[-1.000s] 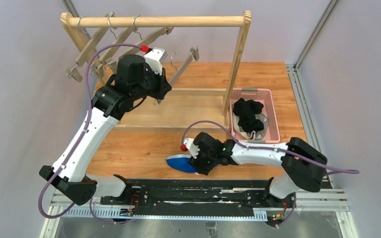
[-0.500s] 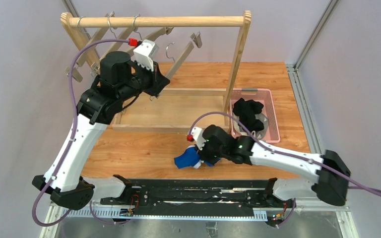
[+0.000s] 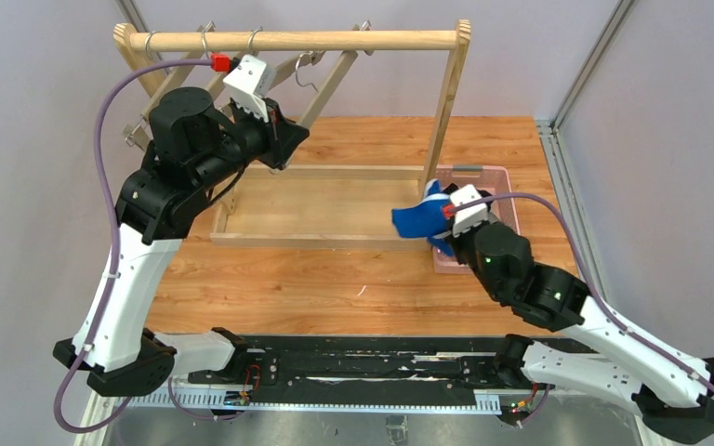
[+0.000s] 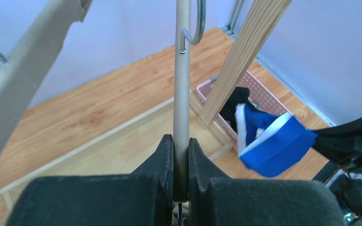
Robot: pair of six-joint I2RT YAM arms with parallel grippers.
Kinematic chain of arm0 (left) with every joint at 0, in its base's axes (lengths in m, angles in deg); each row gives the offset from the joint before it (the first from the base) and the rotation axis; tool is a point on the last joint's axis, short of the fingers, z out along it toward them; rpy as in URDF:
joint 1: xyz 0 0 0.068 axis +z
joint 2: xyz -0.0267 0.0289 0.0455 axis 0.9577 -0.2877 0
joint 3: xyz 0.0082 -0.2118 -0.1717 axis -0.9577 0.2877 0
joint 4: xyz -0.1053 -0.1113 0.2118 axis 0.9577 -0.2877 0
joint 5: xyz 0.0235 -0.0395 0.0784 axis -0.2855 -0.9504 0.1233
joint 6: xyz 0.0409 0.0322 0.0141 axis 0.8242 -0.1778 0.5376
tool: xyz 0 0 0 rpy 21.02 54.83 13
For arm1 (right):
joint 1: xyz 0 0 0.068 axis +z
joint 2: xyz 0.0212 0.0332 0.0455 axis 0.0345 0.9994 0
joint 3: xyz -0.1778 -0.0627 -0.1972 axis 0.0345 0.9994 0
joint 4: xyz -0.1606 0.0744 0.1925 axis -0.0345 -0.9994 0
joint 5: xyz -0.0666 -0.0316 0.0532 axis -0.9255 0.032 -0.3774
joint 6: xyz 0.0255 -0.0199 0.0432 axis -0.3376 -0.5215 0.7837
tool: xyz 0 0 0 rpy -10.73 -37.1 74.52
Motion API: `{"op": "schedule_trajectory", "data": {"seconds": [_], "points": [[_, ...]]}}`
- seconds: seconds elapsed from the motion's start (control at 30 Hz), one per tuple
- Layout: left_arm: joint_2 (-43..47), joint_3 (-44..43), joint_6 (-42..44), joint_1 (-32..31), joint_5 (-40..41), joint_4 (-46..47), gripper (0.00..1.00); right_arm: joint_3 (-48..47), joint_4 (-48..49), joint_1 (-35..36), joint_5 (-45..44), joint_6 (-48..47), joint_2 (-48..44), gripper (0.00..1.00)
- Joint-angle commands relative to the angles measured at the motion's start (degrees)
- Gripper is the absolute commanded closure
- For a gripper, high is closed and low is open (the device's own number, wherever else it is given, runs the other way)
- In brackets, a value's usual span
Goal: Remove the underwear clipped to the hanger
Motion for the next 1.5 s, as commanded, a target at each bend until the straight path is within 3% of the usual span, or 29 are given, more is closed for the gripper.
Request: {"op": "schedule_trajectory", "data": {"seconds": [0.0,0.3,0.6,0.9,1.0,1.13,1.27,1.33,1.4,1.47], "points": [[-0.8,-3.5,1.6,0.2,0.7,1.6,1.00,-1.4,5.1,-3.7,-13.4,-7.3,-4.5,0.99],[-6.2,-10.4,5.5,0.3,7.6,-0.4,1.00,-2.4,15.3,-16.9,-8.7,-14.8,-4.1,0.99],[-12.6,-14.9,6.8,1.3,9.3,-2.6,1.00,-3.1,16.1,-33.0,10.1,-6.8,3.6,0.99],[-13.5,-11.1,5.7,4.4,7.9,-1.8,0.98,0.4,18.6,-42.1,19.4,-1.7,8.8,0.99],[-12.0,-7.8,4.9,4.5,7.6,0.5,0.84,1.7,19.3,-43.4,21.1,-0.6,10.5,0.99],[-8.9,-3.8,3.8,4.4,7.5,3.2,0.56,2.7,19.3,-44.4,22.1,1.0,13.6,0.99],[-6.3,-1.4,3.6,4.5,7.3,3.1,0.41,2.7,17.3,-44.9,20.5,3.0,18.5,0.99],[-5.0,-0.1,3.5,4.5,7.2,2.9,0.27,2.3,15.9,-45.1,19.0,4.0,21.7,1.00],[-3.5,1.3,3.5,4.4,7.3,2.9,0.00,1.7,14.4,-45.3,18.3,4.8,25.2,0.90],[-1.9,2.7,3.4,4.5,7.7,2.9,0.02,0.5,12.7,-45.6,17.9,5.6,28.4,0.65]]}}
